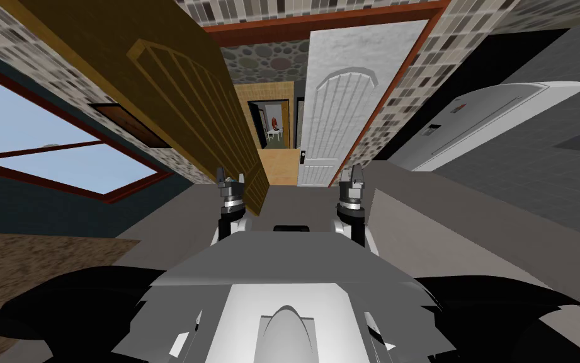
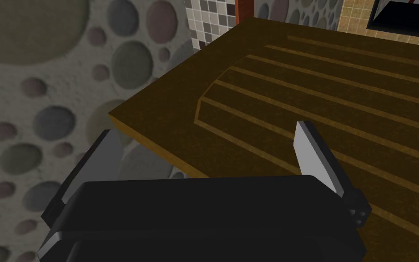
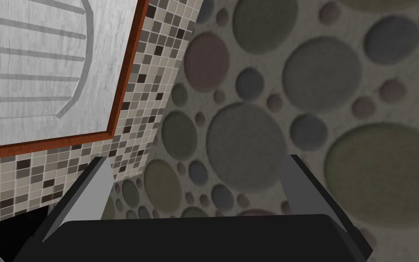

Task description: Pull the door open

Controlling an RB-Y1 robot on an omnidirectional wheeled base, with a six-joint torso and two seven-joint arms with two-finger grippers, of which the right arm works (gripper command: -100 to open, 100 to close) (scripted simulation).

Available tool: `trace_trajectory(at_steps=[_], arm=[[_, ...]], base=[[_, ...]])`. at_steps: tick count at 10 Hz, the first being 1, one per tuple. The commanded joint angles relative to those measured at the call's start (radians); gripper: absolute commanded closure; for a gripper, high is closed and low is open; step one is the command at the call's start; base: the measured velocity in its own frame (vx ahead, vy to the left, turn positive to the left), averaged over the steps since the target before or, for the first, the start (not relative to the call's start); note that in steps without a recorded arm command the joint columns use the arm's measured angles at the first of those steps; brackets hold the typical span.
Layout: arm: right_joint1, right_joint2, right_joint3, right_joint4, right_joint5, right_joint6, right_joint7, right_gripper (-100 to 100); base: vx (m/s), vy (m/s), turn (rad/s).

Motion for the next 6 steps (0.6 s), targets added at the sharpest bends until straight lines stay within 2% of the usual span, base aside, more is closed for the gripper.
trace_trajectory(at_steps=[1, 6], arm=[[-0.019, -0.008, -0.003, 0.033, -0.005, 0.008, -0.004, -100], [-0.066, -0.024, -0.012, 0.117, -0.017, 0.027, -0.012, -100]], base=[[-0.011, -0.038, 0.026], [0.166, 0.011, 0.008]])
